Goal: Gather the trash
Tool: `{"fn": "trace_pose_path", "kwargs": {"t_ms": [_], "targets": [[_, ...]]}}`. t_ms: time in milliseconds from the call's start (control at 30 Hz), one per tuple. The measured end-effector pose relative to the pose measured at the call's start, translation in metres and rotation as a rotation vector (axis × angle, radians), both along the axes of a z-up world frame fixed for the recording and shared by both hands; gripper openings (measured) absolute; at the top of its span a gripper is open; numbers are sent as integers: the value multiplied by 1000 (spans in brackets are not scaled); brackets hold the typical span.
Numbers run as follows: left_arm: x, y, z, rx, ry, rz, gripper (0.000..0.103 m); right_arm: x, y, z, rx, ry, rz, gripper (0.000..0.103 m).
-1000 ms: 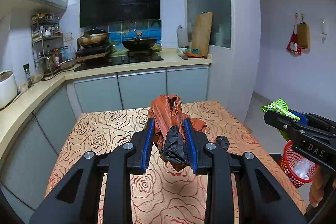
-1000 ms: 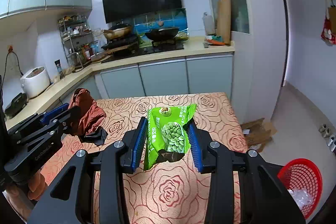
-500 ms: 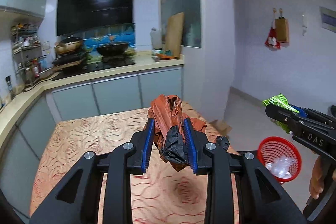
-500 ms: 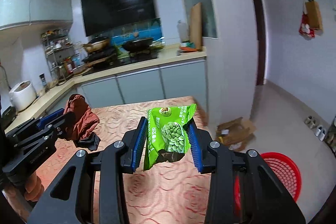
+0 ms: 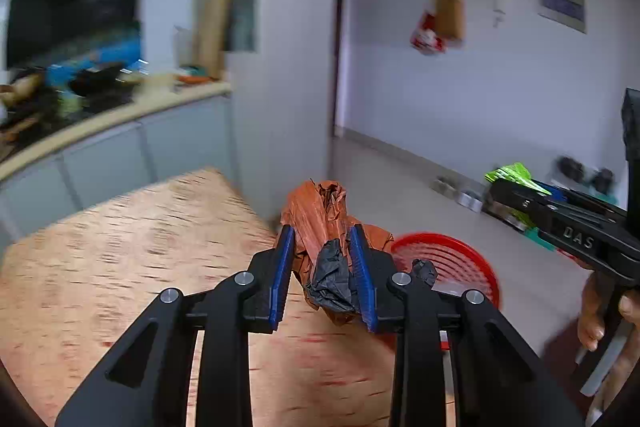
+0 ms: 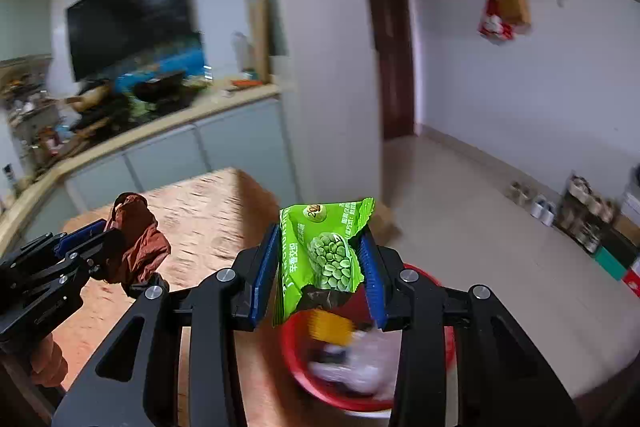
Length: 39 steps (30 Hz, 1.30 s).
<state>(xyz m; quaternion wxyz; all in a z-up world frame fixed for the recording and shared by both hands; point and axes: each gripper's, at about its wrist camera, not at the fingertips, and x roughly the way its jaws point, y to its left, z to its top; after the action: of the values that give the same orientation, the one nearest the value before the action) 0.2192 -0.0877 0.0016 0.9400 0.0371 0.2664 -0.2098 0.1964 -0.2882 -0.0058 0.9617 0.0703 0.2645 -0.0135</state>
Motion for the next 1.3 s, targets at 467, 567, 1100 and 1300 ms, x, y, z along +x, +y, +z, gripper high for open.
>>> {"fn": "trace_pose_path", "kwargs": {"t_ms": [467,567,1100,1300], "targets": [[62,-109,-97,24,270,-233,32,7,-65,-48,17,117,-132,38],[69,-113,-107,21,299,-240,48,15,-66,-54,23,134,-129,38],[51,-47,-69,66,138,-82,82,37,-36,-79,82,208,-14,71],[23,-29,-48,91,66,-18,84,12,-29,-68,86,188,-37,80]]}}
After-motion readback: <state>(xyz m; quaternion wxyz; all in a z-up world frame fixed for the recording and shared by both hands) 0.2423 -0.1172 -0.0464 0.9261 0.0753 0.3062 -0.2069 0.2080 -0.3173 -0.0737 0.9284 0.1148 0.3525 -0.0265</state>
